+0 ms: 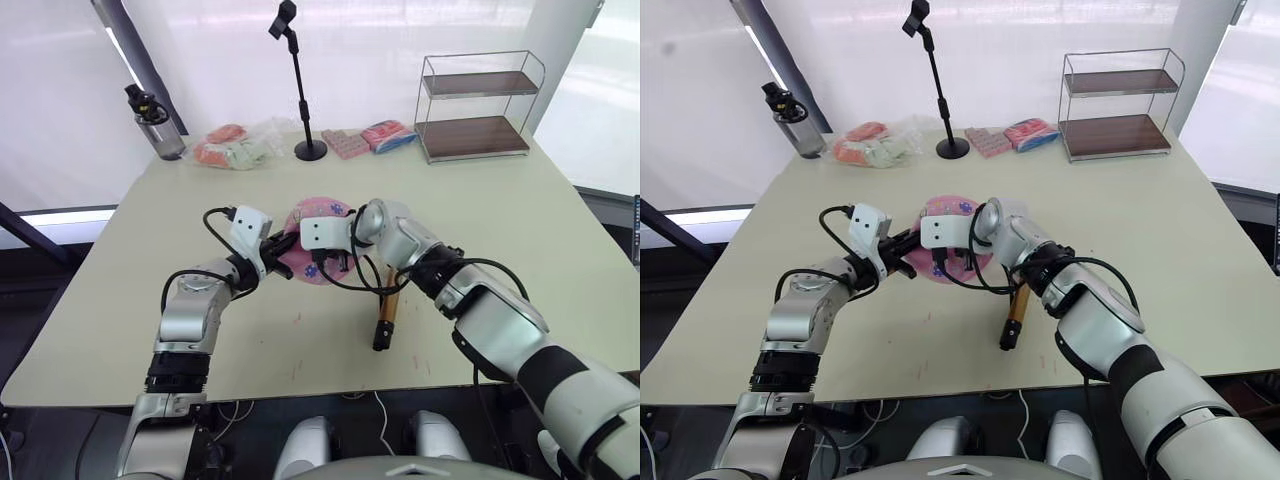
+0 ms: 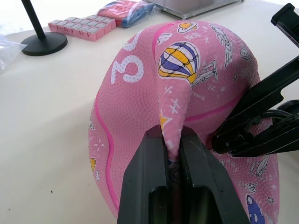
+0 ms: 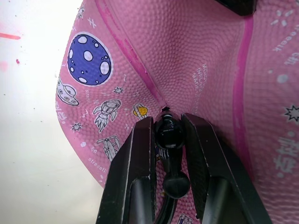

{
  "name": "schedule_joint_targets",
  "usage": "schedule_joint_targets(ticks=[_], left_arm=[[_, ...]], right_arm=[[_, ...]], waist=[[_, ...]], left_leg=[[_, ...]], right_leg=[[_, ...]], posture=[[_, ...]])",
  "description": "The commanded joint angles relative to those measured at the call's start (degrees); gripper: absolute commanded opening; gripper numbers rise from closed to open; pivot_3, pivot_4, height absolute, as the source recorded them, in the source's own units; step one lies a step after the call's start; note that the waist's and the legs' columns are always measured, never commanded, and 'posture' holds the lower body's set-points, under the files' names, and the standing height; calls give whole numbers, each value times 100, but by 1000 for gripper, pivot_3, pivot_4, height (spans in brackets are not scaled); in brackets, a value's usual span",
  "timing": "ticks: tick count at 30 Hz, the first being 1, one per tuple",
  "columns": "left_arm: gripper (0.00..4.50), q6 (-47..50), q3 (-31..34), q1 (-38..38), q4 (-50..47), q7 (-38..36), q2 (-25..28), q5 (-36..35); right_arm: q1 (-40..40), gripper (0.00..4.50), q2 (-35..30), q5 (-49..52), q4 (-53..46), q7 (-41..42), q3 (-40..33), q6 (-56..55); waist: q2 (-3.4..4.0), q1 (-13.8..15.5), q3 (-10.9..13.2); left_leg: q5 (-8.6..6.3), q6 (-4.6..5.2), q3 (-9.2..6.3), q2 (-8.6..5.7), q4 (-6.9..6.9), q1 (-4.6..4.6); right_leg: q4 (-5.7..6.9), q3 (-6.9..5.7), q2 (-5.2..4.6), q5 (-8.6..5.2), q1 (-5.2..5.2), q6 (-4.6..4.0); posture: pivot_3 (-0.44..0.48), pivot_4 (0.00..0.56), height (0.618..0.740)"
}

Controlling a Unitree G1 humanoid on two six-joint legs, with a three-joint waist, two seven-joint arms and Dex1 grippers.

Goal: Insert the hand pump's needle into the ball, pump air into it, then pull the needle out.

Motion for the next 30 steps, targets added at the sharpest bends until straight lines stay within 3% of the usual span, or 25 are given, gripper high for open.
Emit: schedule_joint_targets(ticks=[1, 15, 30], left_arm=[[0, 162, -501, 167, -60, -330, -164, -68], [0, 153, -471, 175, -44, -353, -195, -21], [0, 105, -456, 177, 29, -364, -207, 21]], right_arm=[[558, 393, -164, -578, 1373, -346, 373, 351], [531, 393, -81, -596, 1690, -490, 340, 271], [472, 393, -145, -538, 1401, -389, 267, 290]], waist=[[1, 1, 0], [19, 66, 0], [19, 79, 1]], left_leg=[[-1, -1, -9, 0, -1, 1], [-1, -3, -20, -1, -5, -3], [-2, -4, -21, 0, -6, -4]], right_leg=[[0, -9, 0, 0, 0, 0], [-3, -17, -1, -1, -4, -1], [-4, -17, -1, -1, -4, -1]], posture=[[0, 150, 736], [0, 150, 736], [0, 150, 736]])
